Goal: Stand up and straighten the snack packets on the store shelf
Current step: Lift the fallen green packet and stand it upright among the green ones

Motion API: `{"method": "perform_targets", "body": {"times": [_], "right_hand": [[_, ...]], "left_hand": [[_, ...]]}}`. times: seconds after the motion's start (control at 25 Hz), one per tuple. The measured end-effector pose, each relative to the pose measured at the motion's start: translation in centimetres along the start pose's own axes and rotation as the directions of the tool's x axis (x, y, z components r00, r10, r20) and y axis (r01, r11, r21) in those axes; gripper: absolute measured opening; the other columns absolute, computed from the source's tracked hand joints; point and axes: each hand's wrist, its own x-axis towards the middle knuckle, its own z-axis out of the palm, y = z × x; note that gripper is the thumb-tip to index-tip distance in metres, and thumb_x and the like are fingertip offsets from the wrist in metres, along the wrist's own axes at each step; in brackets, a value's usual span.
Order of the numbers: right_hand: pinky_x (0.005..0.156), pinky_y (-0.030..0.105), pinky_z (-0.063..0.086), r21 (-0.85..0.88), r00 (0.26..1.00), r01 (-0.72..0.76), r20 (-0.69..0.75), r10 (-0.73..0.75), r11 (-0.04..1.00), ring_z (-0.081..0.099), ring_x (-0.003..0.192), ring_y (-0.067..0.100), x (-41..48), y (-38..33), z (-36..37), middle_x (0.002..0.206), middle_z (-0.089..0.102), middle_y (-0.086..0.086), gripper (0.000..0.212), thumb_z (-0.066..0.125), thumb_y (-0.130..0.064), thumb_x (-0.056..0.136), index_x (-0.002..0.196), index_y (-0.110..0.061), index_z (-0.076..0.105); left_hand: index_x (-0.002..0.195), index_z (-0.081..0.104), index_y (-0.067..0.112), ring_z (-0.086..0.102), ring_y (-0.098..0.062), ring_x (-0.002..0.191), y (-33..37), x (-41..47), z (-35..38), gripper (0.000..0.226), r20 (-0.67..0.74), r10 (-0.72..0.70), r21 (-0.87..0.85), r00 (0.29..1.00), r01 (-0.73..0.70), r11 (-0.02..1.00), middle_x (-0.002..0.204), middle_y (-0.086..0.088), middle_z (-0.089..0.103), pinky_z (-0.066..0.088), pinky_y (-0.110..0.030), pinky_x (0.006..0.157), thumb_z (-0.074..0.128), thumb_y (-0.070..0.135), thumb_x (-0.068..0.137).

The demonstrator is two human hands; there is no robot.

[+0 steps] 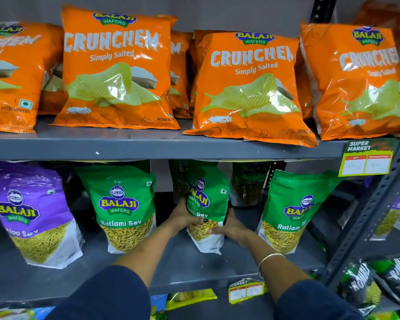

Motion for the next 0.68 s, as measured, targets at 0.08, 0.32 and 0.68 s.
{"method": "perform_targets", "body": {"times": [0.08,0.32,0.68], "right_hand": [[0.098,0.032,0.042,0.046,1.0,0.017,0.017,-0.018,0.999,0.05,0.113,0.02,0.1,0.1,-0.9,0.127,0.053,0.009,0.081,0.076,0.005,0.065,0.133,-0.002,0.032],[0.092,0.033,0.043,-0.004,0.984,0.096,-0.147,-0.096,0.995,0.051,0.11,0.019,0.9,0.2,-2.7,0.117,0.057,0.01,0.055,0.055,0.021,0.073,0.124,0.004,0.047],[0.099,0.041,0.042,-0.09,0.985,0.037,-0.162,-0.051,0.995,0.052,0.115,0.026,1.0,0.8,-3.6,0.123,0.057,0.015,0.056,0.059,0.017,0.071,0.124,0.005,0.047]], "left_hand": [[0.13,0.034,0.01,0.055,-0.02,0.098,0.3,-0.1,-1.0,0.076,0.105,-0.036,0.037,0.994,0.032,0.999,0.116,-0.011,0.06,0.051,-0.025,0.081,0.071,-0.01,0.066],[0.135,0.027,0.005,0.044,-0.025,0.127,-0.4,1.0,-1.2,0.091,0.051,-0.01,0.087,0.999,0.005,0.996,0.136,-0.013,0.048,0.038,-0.04,0.109,0.075,-0.006,0.058],[0.133,0.03,0.008,0.045,-0.026,0.124,-1.4,1.7,2.3,0.088,-0.049,0.01,0.025,0.999,-0.008,1.0,0.138,-0.013,0.045,0.036,-0.039,0.109,0.081,0.006,0.061]]}}
